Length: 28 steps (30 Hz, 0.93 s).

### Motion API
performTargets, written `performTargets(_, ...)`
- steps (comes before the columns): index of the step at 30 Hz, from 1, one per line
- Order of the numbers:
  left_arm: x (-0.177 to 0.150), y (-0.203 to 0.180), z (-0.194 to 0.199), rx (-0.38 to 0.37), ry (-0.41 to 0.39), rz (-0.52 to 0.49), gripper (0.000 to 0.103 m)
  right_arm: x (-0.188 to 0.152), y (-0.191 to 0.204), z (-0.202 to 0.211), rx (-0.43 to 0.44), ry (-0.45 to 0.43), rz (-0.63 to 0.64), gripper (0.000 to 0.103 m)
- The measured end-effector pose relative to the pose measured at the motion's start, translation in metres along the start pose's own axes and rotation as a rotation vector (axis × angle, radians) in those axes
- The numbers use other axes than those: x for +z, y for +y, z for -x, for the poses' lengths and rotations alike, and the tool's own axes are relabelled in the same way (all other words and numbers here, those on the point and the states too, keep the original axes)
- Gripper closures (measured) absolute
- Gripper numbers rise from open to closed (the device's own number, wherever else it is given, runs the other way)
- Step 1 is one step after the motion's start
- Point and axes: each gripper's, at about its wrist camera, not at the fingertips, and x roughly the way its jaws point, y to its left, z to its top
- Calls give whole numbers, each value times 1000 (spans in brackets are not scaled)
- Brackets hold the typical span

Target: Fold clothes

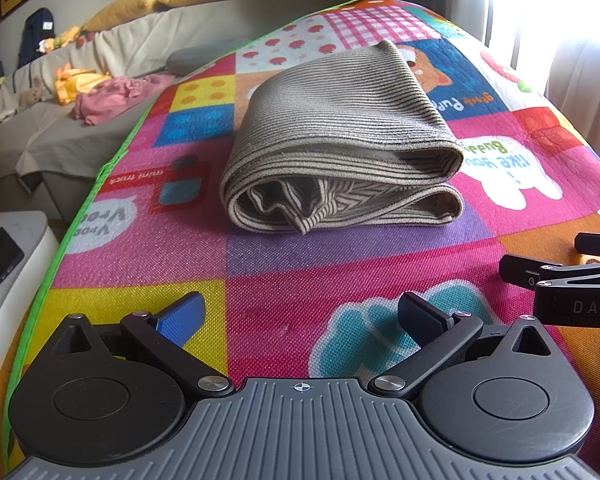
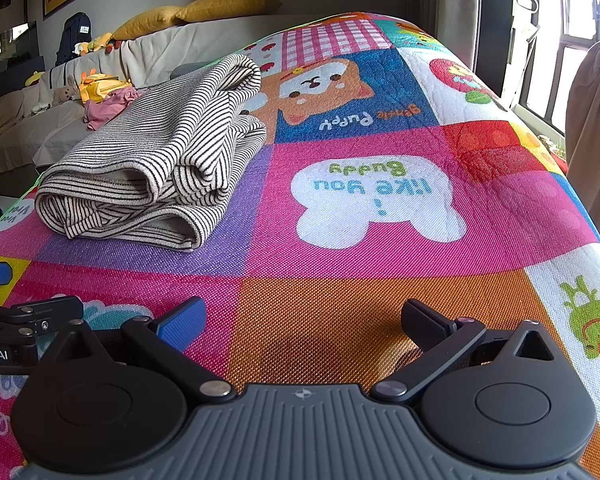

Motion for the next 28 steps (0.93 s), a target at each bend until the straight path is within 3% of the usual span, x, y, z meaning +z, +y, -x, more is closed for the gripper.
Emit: performTargets(28, -3, -1, 5, 14, 7, 4, 0, -8, 2, 11, 9, 7, 4, 0)
